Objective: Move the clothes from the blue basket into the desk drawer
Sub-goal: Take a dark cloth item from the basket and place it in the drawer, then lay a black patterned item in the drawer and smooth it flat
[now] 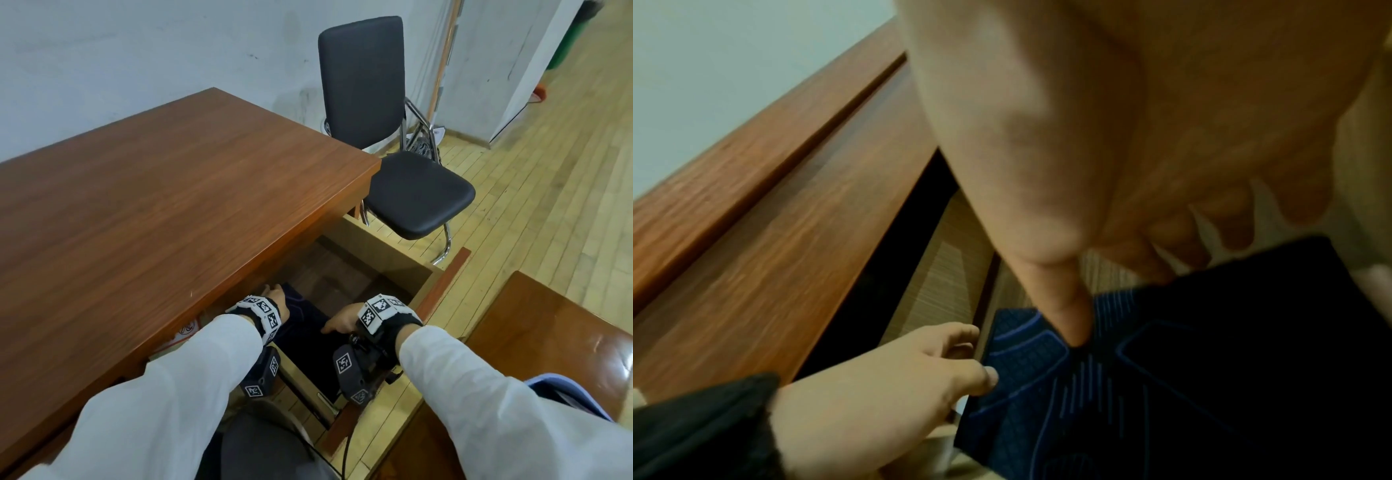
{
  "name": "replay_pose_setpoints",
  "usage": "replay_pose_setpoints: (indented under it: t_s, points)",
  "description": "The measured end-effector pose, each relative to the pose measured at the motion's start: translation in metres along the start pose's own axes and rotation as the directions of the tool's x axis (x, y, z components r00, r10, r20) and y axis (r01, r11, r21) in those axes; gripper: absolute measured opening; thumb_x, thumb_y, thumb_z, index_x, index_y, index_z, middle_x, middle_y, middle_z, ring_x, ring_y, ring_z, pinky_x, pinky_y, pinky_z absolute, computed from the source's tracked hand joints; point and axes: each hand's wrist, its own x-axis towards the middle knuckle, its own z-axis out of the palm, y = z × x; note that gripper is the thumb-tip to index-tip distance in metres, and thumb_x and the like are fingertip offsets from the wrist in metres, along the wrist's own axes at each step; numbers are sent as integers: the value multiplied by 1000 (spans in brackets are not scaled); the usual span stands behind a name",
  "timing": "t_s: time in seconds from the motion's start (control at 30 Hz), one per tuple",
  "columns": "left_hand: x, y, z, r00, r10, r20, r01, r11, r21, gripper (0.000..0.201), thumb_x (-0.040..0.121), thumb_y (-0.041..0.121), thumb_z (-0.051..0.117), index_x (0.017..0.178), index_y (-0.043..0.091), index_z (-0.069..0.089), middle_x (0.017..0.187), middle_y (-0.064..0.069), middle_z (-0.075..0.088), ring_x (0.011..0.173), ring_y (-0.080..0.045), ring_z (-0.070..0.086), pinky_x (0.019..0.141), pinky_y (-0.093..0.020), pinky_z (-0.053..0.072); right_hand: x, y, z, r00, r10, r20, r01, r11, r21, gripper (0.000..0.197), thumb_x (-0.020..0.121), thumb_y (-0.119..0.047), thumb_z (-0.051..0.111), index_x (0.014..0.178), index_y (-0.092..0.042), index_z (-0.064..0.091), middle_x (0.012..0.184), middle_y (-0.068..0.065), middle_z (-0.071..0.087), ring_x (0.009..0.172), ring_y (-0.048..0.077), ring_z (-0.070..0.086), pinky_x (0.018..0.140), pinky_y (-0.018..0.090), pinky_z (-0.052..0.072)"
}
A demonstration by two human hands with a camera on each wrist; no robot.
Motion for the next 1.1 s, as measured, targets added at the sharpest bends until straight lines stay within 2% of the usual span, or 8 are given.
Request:
replay_pose_setpoints:
  t_s: [0.17, 0.3, 0.43, 0.63, 0.8, 0.97, 1.03, 1.1]
  points:
    - [-22, 10, -11, 983, 170, -76, -176, 980, -88, 41, 96, 11, 46, 137, 7, 45, 140, -14, 49, 125, -29, 52, 98, -34, 44, -31, -2, -26, 996, 5, -94, 1, 998, 62, 43, 101, -29, 43, 135, -6, 51, 142, 11, 49, 129, 29, 48, 101, 33, 39]
    - [-57, 21, -21, 962, 232, -143, -255, 953, -166, 29, 96, 12, 47, 121, 11, 62, 128, -9, 59, 116, -27, 58, 95, -33, 47, -54, 22, -45, 992, -15, -123, 50, 958, 284, 39, 95, -24, 55, 125, 0, 56, 127, 17, 62, 111, 32, 63, 87, 36, 50]
    - [-94, 47, -26, 936, 275, -221, -327, 910, -253, 26, 95, 18, 51, 115, 11, 66, 118, -8, 66, 111, -26, 61, 96, -35, 50, -95, 50, -64, 992, 23, -121, 39, 874, 485, 20, 95, -14, 50, 110, -4, 59, 108, 19, 64, 100, 30, 63, 101, 40, 45]
    - [-155, 110, -8, 906, 340, -251, -399, 884, -242, 32, 93, 32, 55, 114, 11, 64, 113, -9, 67, 105, -29, 63, 94, -39, 49, -166, 127, -68, 930, 62, -361, 65, 943, 328, 10, 88, -20, 63, 92, -11, 62, 89, 8, 68, 79, 25, 66, 66, 32, 54]
    - [-180, 142, 24, 918, 339, -207, -375, 910, -175, 30, 97, 34, 48, 112, 9, 56, 109, -12, 60, 99, -33, 60, 80, -36, 43, -196, 201, -46, 899, 235, -369, -164, 963, 214, 13, 82, -23, 69, 76, -14, 62, 87, 9, 68, 81, 25, 67, 79, 34, 57]
    - [-184, 149, 40, 919, 311, -242, -350, 926, -140, 24, 96, 33, 48, 91, 12, 55, 88, -9, 60, 68, -24, 55, 70, -33, 41, -202, 241, -25, 827, 374, -419, -379, 922, 75, 32, 73, -40, 71, 62, -12, 59, 63, 5, 62, 58, 20, 59, 67, 29, 53]
    - [-183, 148, 43, 918, 309, -250, -347, 930, -124, 24, 96, 34, 47, 95, 13, 58, 88, -8, 61, 69, -24, 56, 69, -33, 42, -198, 260, -22, 812, 391, -432, -430, 903, 8, 36, 54, -47, 76, 69, -16, 68, 70, 3, 69, 68, 23, 66, 73, 35, 58]
    - [-186, 148, 42, 917, 307, -253, -345, 931, -120, 23, 96, 34, 47, 98, 14, 58, 85, -7, 60, 66, -22, 56, 69, -33, 43, -200, 272, -15, 826, 383, -412, -417, 909, 9, 39, 62, -42, 80, 88, -15, 69, 83, 0, 65, 79, 21, 61, 73, 31, 50]
